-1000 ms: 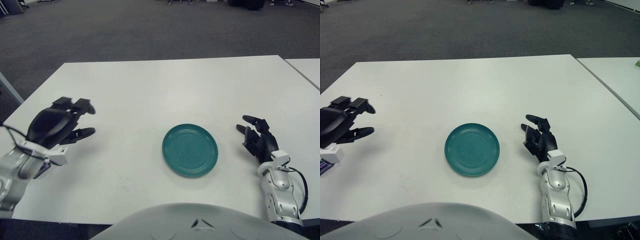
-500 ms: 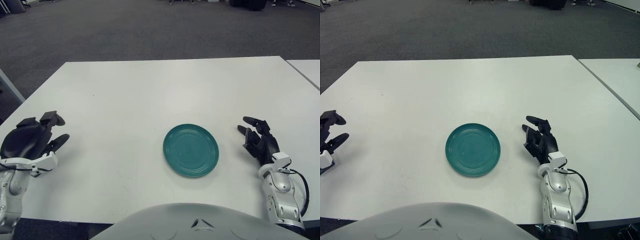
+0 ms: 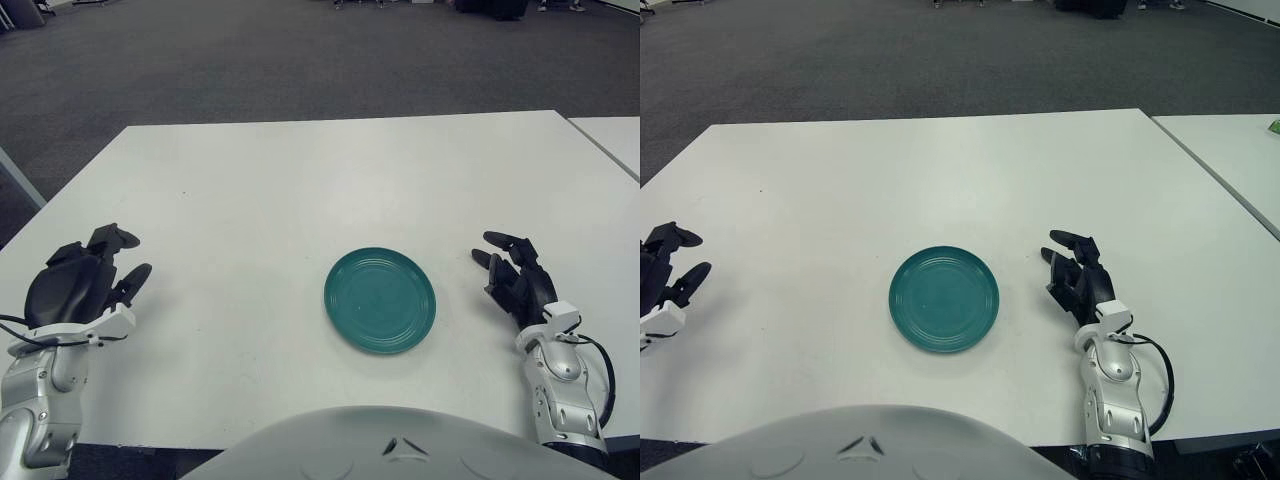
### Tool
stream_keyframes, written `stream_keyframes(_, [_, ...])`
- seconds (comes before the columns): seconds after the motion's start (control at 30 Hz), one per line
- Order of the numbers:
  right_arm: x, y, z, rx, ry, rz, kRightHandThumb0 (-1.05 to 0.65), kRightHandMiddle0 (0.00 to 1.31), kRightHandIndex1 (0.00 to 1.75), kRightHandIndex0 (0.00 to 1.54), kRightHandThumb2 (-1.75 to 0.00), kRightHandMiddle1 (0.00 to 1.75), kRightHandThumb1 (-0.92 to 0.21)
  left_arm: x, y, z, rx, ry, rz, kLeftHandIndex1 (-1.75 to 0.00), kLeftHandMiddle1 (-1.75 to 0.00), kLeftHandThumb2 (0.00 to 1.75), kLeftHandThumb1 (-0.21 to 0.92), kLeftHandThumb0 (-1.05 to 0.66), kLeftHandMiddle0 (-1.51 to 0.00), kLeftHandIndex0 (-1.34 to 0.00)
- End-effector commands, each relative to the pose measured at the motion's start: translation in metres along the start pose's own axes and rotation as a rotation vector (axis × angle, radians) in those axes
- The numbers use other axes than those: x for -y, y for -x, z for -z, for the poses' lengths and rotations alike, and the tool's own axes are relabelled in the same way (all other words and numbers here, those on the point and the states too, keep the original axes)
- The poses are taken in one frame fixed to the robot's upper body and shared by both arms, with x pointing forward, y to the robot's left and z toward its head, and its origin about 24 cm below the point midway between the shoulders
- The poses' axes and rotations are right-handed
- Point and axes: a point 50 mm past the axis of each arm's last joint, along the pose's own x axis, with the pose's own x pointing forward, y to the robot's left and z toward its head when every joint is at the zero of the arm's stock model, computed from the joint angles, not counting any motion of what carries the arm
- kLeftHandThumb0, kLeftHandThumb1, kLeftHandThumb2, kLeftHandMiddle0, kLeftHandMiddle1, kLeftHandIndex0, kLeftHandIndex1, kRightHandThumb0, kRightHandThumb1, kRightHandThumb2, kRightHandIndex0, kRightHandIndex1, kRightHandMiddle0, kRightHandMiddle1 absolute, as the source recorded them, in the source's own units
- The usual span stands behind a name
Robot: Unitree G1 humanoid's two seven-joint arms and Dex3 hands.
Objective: Put the gum into the plate.
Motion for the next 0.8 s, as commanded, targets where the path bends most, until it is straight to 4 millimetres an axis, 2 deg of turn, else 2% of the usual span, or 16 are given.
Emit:
stream_keyframes(0.0, [0.003,0.003,0.014,-0.08,-0.009,0.0,-0.85,0.0,0.49,0.3,-0.83,1.1,-0.92,-0.002,0.0,0.004,-0.064,-0.018,-0.033,-1.16,-0.81,0.71,0.92,-0.79,-0.37,-0.08])
stream_keyframes(0.27, [0.006,0.003,0.016,-0.095,-0.027,0.0,-0.86,0.01,0.48,0.29,-0.83,1.11,-0.92,-0.001,0.005,0.01,-0.148,-0.127,-0.001,-1.18,-0.85,0.79,0.92,-0.81,-0.43,-0.09])
stream_keyframes(0.57, [0.009,0.001,0.017,-0.109,-0.02,0.004,-0.87,0.01,0.48,0.29,-0.83,1.1,-0.92,-0.001,0.027,0.007,-0.192,-0.194,0.057,-1.22,-0.87,0.83,0.92,-0.82,-0.46,-0.14])
stream_keyframes(0.67, [0.01,0.0,0.017,-0.111,-0.017,-0.001,-0.88,0.01,0.48,0.29,-0.83,1.1,-0.92,0.003,0.031,0.007,-0.209,-0.209,0.072,-1.26,-0.91,0.82,0.92,-0.83,-0.47,-0.17])
stream_keyframes(0.77, [0.01,0.0,0.017,-0.117,-0.016,-0.005,-0.88,0.01,0.48,0.3,-0.84,1.11,-0.92,0.014,0.032,0.015,-0.231,-0.227,0.095,-1.35,-1.06,0.79,0.92,-0.83,-0.52,-0.23])
